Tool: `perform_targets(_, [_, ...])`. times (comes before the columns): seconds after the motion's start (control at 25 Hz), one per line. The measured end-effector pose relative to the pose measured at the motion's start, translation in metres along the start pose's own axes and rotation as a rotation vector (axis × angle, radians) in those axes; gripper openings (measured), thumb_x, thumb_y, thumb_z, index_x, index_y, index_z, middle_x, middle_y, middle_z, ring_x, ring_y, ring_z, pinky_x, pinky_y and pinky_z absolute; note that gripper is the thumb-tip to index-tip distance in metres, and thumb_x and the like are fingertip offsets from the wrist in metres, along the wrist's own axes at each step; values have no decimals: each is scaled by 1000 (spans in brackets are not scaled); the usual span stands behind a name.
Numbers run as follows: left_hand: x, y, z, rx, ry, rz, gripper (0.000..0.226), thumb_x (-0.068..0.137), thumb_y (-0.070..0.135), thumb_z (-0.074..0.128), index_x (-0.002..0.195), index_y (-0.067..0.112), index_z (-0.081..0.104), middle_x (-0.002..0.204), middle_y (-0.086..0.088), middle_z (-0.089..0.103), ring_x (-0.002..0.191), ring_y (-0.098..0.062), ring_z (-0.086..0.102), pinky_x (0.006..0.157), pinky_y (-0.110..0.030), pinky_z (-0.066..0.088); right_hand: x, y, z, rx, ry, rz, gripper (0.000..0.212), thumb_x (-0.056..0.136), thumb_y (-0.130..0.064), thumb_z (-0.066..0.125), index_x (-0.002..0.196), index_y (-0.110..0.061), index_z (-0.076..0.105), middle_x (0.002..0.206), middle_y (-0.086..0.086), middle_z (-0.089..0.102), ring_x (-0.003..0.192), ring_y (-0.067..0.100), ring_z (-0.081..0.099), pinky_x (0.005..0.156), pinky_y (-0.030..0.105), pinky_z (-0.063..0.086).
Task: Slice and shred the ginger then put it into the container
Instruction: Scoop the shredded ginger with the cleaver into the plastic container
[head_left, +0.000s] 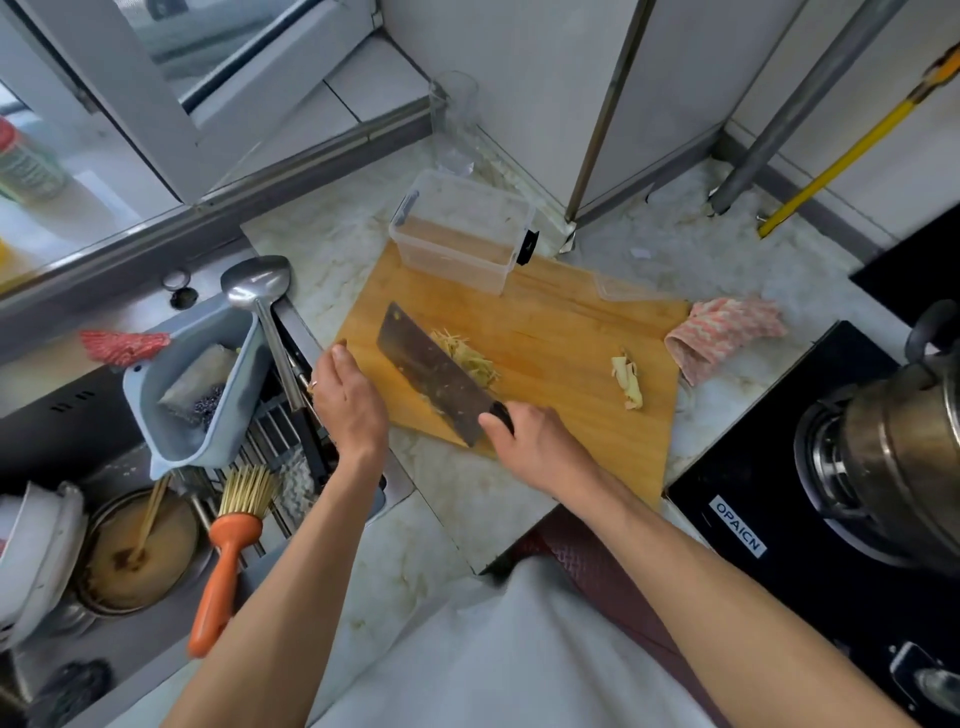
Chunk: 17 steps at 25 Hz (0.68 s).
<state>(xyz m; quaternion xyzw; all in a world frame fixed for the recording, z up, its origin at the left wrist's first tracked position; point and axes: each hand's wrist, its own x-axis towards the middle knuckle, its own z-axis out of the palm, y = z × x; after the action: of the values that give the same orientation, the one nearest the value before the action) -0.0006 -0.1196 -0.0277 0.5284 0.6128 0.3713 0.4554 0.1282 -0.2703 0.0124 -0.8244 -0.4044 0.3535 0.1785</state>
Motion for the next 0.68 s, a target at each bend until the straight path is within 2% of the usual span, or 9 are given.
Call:
perform_targets(0.12, [-2,-5,-7,17,-13,15,46,105,37,29,132,15,59,126,4,58,117,-11,52,103,-31,39,-6,6,-12,-8,61,4,41,105,-41,44,69,-21,36,66,-1,45,59,21,44,57,34,35])
perform_targets(0.2, [-5,-5,-8,39,-36,21,46,104,38,29,130,15,60,127,1,60,116,-14,53,103,-34,41,-12,-4,-2,42,33,-29,39,104,-42,45,74,-17,43,67,0,47,58,22,47,55,33,36])
perform_targets(0.32, [-10,-6,-13,86,-38,31,45,104,38,30,117,12,64,114,-6,64,107,-24,57,98,-46,45,-13,-23,23,32,-5,-58,39,104,-44,44,84,-11,49,73,4,51,63,25,50,55,33,37])
perform_targets(0.52, [-7,-9,-30,121,-105,71,44,105,36,32,128,13,61,114,6,58,110,-17,54,98,-37,42,-15,-10,12,37,87,46,39,105,-43,43,87,-10,51,73,3,52,62,23,51,47,31,32])
perform_targets(0.68, [-7,-12,-29,174,-136,133,42,106,35,33,122,10,63,112,-3,60,107,-22,53,96,-40,42,-45,13,5,174,257,62,43,105,-41,45,70,-17,38,64,1,43,55,19,41,51,33,28])
